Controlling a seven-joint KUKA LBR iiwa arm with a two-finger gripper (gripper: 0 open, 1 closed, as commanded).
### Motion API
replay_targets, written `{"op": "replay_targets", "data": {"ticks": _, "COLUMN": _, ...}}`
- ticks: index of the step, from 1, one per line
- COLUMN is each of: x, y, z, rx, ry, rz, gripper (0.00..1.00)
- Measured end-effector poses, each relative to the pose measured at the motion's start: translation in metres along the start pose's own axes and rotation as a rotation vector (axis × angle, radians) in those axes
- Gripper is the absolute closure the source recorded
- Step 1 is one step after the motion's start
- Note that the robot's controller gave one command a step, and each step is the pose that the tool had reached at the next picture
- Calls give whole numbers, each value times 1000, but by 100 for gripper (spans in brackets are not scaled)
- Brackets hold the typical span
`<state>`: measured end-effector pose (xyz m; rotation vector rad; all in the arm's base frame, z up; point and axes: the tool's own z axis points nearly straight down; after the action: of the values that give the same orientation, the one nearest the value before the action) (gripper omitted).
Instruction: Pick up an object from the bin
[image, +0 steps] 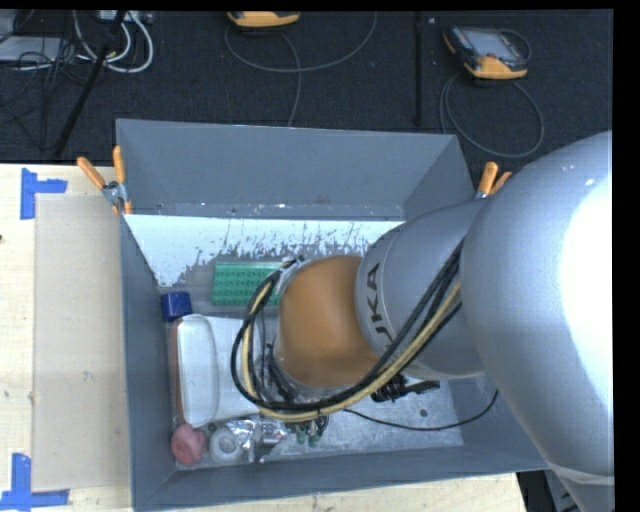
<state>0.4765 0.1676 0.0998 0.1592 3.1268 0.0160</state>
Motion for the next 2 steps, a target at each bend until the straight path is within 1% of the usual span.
{"op": "replay_targets", "data": {"ticks": 1, "x": 0, "y": 3, "z": 1, "rx": -3, "ry": -1, "rz": 81, "gripper": 0}}
{"op": "replay_targets", "data": {"ticks": 2, "x": 3, "y": -4, "z": 9, "rx": 10, "ry": 11, "rz": 91, "gripper": 100}}
